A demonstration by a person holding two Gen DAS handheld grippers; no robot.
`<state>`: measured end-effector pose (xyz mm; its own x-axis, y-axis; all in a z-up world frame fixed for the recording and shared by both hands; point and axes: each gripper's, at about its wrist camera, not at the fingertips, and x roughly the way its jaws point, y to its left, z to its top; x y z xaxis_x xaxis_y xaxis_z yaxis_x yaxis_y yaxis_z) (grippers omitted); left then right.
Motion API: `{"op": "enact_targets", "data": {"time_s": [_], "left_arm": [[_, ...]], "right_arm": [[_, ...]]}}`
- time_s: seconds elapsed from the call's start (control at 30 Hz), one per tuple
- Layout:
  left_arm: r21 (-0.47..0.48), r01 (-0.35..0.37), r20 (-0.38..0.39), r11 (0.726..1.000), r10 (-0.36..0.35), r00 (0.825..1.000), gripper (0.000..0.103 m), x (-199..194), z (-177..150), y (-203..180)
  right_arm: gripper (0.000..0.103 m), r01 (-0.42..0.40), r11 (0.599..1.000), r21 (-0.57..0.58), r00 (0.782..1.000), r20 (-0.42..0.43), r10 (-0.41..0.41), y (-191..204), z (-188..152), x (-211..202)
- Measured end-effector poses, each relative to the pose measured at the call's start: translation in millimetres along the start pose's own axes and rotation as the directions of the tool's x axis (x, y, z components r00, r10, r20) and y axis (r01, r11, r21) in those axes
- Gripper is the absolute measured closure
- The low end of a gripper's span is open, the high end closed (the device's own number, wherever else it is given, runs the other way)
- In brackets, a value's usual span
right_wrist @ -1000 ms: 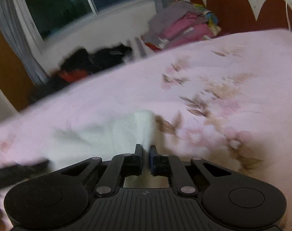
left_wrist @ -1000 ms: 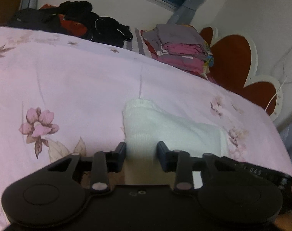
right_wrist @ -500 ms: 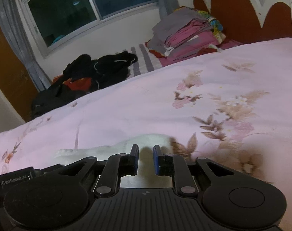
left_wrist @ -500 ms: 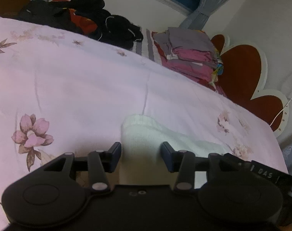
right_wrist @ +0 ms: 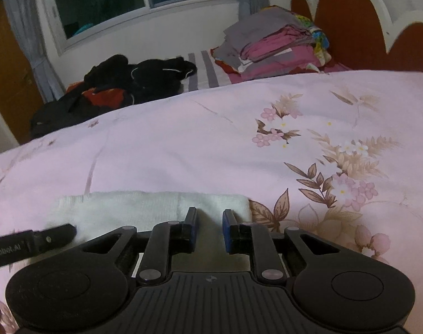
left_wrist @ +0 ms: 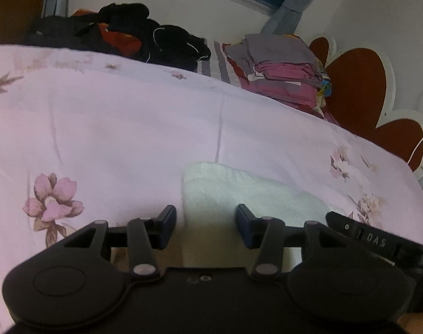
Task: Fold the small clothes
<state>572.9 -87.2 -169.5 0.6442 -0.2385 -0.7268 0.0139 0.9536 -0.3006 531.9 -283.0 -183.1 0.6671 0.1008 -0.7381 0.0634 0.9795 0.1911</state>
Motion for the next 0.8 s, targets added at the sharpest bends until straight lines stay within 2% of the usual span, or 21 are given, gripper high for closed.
{"op": "enact_targets", "data": {"time_s": [0.4, 0.8], "left_arm": [[0.105, -0.028, 0.020, 0.994, 0.026, 0.999, 0.055, -35, -5, -18], [0.148, 0.025, 0.000, 0.989, -0.025, 1.000, 0.054, -69, -36, -29]], "right_arm": [[0.085, -0.061, 0.998, 0.030, 0.998, 0.027, 0.060, 1, -10, -44], [0.085, -0.064, 0.994, -0.086, 0.997, 0.042, 0.068, 11, -49, -91]]}}
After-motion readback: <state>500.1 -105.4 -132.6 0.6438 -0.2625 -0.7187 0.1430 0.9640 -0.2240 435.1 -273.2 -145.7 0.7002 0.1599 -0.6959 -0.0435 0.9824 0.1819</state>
